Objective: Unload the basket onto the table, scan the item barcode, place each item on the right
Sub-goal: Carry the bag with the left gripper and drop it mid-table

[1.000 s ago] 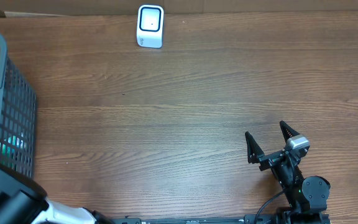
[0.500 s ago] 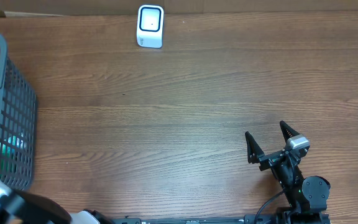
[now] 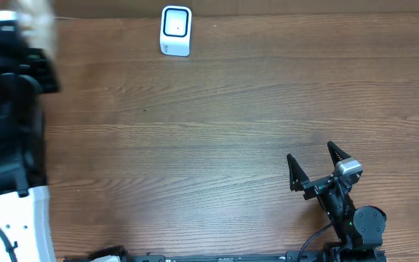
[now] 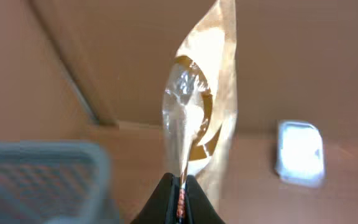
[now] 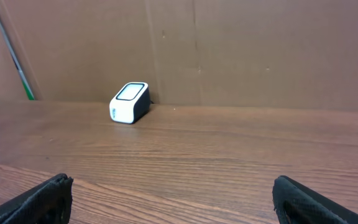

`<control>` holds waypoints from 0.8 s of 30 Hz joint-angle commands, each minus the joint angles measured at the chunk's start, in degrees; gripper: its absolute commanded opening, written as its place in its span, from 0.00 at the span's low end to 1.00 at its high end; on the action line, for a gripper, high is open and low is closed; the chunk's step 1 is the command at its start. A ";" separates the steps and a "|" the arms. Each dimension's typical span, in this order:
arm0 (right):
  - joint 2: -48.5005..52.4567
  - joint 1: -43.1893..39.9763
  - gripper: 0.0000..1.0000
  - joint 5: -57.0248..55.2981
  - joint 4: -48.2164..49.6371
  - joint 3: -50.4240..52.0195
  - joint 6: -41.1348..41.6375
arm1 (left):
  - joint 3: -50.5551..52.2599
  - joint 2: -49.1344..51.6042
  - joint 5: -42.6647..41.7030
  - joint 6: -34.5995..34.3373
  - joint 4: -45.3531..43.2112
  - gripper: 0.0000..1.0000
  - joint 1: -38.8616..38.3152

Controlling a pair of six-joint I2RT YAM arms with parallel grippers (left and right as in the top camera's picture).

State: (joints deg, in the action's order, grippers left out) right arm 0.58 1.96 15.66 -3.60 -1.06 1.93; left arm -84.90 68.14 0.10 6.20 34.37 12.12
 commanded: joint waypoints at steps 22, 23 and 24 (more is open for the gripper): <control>-0.42 -0.11 1.00 0.07 0.37 0.61 0.24 | -0.66 29.29 11.06 30.01 10.64 0.04 -40.61; -0.42 -0.11 1.00 0.07 0.37 0.61 0.24 | -0.66 29.29 10.95 29.79 11.21 0.04 -42.03; -0.42 -0.11 1.00 0.07 0.37 0.61 0.22 | -0.66 29.29 10.82 29.79 12.17 0.04 -43.78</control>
State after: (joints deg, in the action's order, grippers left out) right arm 0.58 1.96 15.68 -3.60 -1.06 1.93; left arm -84.97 97.43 10.79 33.69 45.28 -28.32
